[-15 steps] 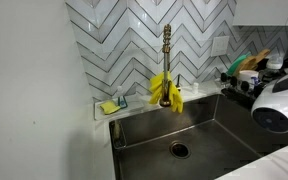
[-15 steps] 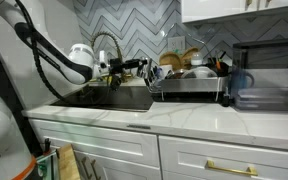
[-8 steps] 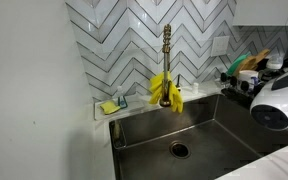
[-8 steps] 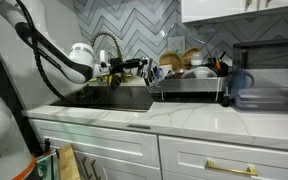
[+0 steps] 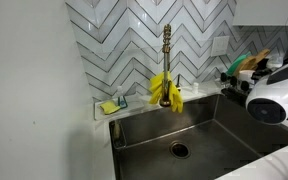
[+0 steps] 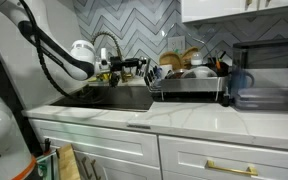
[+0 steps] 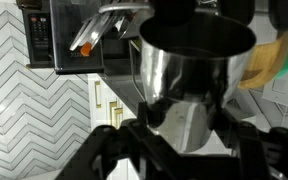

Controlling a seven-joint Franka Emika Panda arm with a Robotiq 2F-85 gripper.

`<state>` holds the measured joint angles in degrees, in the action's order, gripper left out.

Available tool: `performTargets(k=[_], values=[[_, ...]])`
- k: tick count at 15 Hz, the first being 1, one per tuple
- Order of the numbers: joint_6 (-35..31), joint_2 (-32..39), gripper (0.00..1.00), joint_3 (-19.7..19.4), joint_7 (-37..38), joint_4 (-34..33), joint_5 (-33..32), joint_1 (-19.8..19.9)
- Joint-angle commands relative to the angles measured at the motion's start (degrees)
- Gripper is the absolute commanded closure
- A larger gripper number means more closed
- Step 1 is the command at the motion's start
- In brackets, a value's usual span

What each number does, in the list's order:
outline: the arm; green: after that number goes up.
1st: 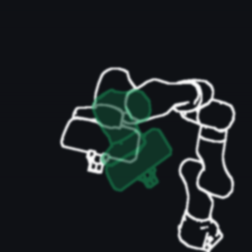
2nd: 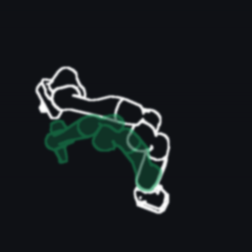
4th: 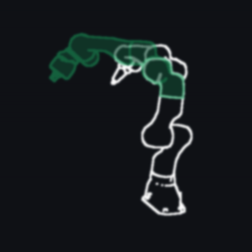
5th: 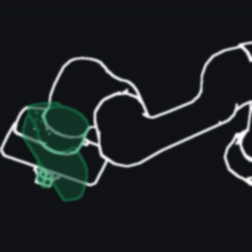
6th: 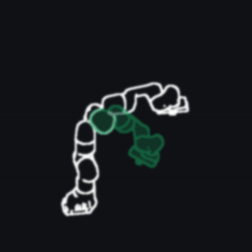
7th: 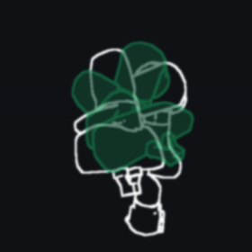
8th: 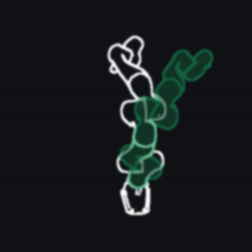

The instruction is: Flip the silver cup to its side, pick up the silver cup and hang it on the first cup hanger on the dish rack

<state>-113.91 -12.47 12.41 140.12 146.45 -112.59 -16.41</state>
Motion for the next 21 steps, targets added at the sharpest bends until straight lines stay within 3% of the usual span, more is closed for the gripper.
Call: performTargets(k=[1, 13, 14, 15, 18, 21], values=[[-0.8, 0.6, 0.59, -0.2, -1.5, 1.0, 0.1, -0.1], [-0.4, 4.7, 0.59, -0.2, -0.5, 3.7, -1.3, 0.4], [-0.5, 5.0, 0.47, -0.2, -0.6, 3.6, -1.3, 0.5], [-0.5, 5.2, 0.09, -0.1, -0.8, 3.5, -1.2, 0.6], [-1.0, 5.1, 0.00, -0.2, -1.5, 3.2, -0.6, 0.8], [-3.6, 3.2, 0.00, -0.8, -3.7, 2.1, 2.0, 1.1]])
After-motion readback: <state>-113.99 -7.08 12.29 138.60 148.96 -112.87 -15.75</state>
